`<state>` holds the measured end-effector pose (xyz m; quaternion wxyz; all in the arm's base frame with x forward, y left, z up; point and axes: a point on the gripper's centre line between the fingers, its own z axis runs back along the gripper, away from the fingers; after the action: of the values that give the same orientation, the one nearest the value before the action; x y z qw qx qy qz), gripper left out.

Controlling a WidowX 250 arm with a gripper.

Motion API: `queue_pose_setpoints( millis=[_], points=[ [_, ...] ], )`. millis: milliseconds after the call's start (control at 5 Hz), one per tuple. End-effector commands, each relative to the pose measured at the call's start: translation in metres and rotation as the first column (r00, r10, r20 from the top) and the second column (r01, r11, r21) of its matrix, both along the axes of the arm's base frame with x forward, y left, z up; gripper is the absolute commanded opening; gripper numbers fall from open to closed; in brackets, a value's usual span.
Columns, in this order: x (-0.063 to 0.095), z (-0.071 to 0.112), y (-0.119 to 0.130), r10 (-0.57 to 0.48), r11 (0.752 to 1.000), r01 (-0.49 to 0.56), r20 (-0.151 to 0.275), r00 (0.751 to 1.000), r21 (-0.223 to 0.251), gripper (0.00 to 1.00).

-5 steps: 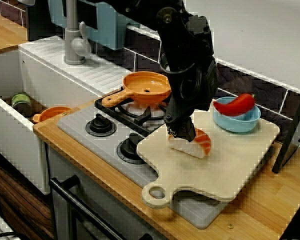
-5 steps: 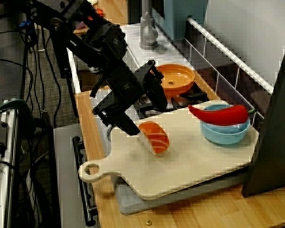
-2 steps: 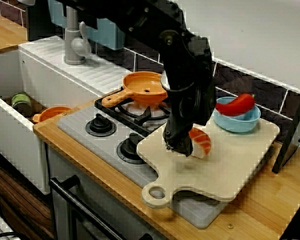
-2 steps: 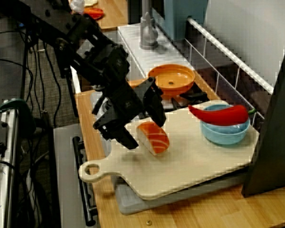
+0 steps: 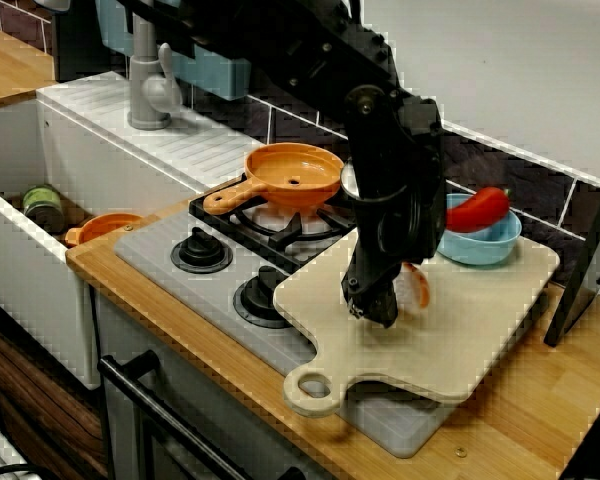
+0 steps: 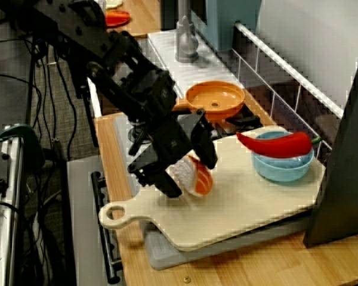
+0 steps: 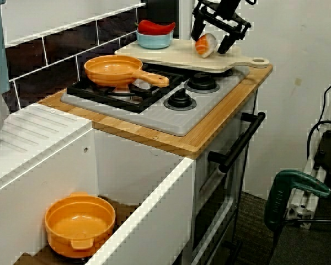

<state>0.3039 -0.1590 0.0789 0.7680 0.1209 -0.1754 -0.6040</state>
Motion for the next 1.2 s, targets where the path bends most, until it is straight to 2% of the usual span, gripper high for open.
queue_pose_setpoints(
  millis=[0,200,400,600,1000],
  points=[
    [0.012,0.01,0.001,0.008,1.0,-0.008,0.017,1.0,-0.017,1.0],
    [0.017,0.012,0.004,0.029,0.999,-0.028,0.019,0.999,-0.029,0.32],
    [0.018,0.017,0.008,0.037,0.998,-0.036,0.015,0.999,-0.049,0.0],
    [0.021,0.029,0.016,0.053,0.997,-0.052,0.015,0.998,-0.058,0.0],
    [0.038,0.054,0.042,0.143,0.986,-0.138,0.046,0.989,-0.089,0.0]
  ],
)
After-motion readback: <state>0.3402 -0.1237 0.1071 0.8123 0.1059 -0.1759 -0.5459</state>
